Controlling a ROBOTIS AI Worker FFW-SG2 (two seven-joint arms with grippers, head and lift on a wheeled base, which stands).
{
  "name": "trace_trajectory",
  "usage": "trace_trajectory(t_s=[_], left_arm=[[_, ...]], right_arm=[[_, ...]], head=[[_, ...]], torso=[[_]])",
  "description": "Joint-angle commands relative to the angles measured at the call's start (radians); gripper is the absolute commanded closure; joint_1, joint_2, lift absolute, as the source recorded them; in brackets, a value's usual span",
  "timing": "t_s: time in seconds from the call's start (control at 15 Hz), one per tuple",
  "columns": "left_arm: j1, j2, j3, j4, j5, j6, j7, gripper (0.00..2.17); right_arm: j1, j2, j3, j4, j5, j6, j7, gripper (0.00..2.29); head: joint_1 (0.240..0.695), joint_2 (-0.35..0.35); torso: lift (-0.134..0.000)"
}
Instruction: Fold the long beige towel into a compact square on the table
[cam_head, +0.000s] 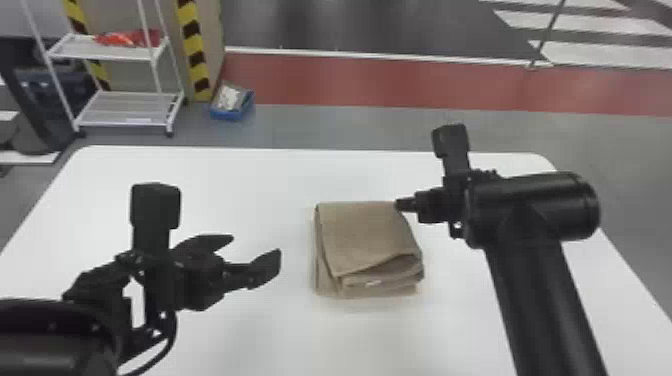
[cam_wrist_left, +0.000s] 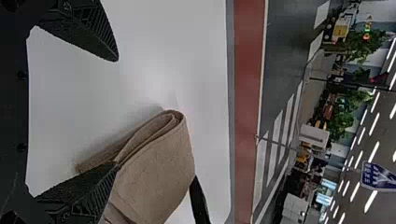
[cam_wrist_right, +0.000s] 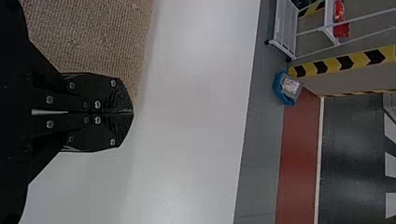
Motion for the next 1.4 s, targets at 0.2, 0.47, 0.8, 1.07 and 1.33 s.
trace_trajectory(t_s=[0.2, 0.47, 0.8, 1.07, 1.33], left_arm=[[0.01, 0.005, 0.012, -0.005, 0.002, 0.0, -0.003, 0.1], [0.004, 0.0, 0.009, -0.004, 0.005, 0.0, -0.005, 0.1], [0.011, 0.002, 0.012, -0.005, -0.001, 0.0, -0.008, 0.1], [0.011, 0.0, 0.01, -0.004, -0.002, 0.0, -0.011, 0.1], [0.004, -0.005, 0.003, 0.003, -0.006, 0.0, -0.011, 0.1]], right_arm=[[0.085, 0.002, -0.012, -0.203, 0.055, 0.157, 0.005, 2.12], [0.185, 0.002, -0.006, -0.451, 0.031, 0.322, 0.043, 2.12], [0.206, 0.002, 0.057, -0.451, 0.017, 0.335, 0.089, 2.12], [0.271, 0.002, 0.068, -0.505, 0.017, 0.476, 0.149, 2.12], [0.34, 0.002, 0.069, -0.594, 0.014, 0.485, 0.174, 2.12]], head=[[0.695, -0.087], [0.695, -0.11], [0.695, -0.076], [0.695, -0.052], [0.695, -0.044]], torso=[[-0.124], [-0.124], [-0.124], [-0.124], [-0.124]])
